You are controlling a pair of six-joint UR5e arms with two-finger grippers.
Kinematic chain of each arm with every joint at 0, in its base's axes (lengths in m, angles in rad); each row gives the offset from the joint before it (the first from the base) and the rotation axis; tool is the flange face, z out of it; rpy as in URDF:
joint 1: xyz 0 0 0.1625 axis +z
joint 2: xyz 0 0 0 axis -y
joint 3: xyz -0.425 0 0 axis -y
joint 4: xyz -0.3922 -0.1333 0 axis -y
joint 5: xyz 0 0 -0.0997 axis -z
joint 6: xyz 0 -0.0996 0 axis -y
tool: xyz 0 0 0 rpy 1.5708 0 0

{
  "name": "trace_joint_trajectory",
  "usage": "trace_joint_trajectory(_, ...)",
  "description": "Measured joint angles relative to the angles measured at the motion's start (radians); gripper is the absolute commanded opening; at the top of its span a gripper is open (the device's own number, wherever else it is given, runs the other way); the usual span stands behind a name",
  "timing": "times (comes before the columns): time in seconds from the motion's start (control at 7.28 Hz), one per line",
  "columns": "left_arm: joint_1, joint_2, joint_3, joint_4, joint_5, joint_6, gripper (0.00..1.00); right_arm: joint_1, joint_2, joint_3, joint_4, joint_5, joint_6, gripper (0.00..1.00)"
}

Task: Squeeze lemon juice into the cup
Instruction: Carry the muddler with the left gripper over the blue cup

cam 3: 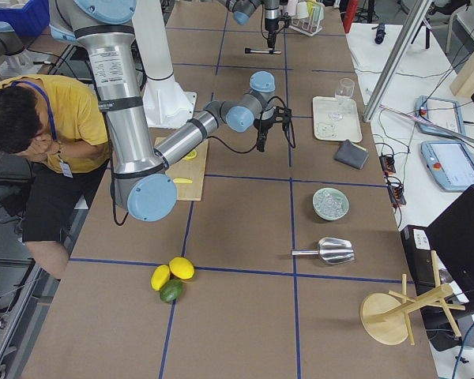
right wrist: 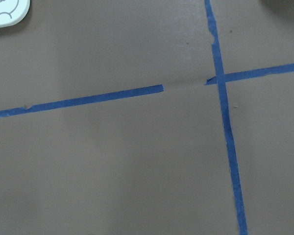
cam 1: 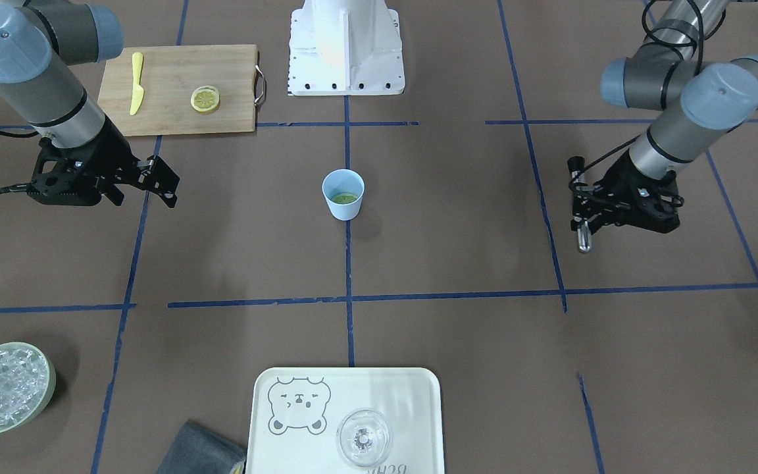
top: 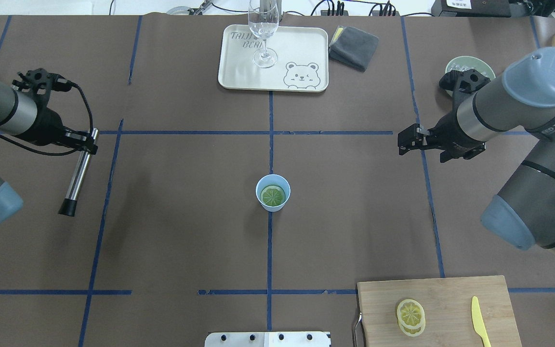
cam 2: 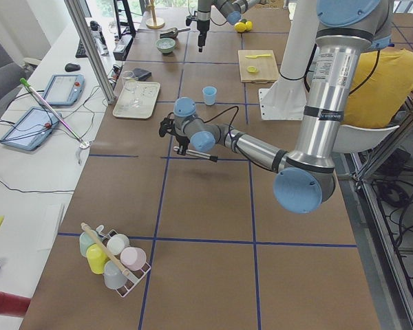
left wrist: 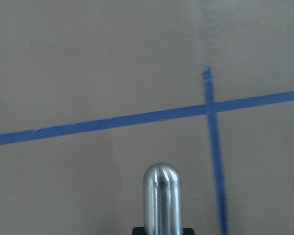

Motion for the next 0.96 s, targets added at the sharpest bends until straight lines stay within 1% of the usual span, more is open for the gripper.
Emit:
trace_joint_trajectory(0.14, 0.074, -0.069, -0.048, 0.002, 0.039, -0.005, 0.00, 0.013, -0.008, 0.006, 0.000, 0.001, -0.004, 1.00)
trace_joint_trajectory(0.41, 0.221, -0.231, -0.110, 0.002, 0.183, -0.010, 0.00, 0.052, -0.032, 0.011, 0.000, 0.014, -0.022, 1.00)
trace_joint_trajectory(0.55, 0.262, -0.302, -0.130, -0.024, 0.239, -0.002, 0.00, 0.077, -0.046, 0.012, 0.000, 0.032, -0.041, 1.00)
trace_joint_trajectory(0.69, 0.292, -0.337, -0.144, -0.114, 0.333, 0.008, 0.00, 0.101, -0.060, 0.013, 0.001, 0.049, -0.059, 1.00)
trace_joint_trajectory(0.82, 0.334, -0.344, -0.143, -0.234, 0.483, 0.022, 0.00, 0.116, -0.069, 0.013, 0.001, 0.059, -0.068, 1.00)
trace_joint_trajectory(0.96, 0.403, -0.343, -0.120, -0.361, 0.689, 0.051, 0.00, 0.123, -0.073, 0.013, 0.001, 0.062, -0.071, 1.00)
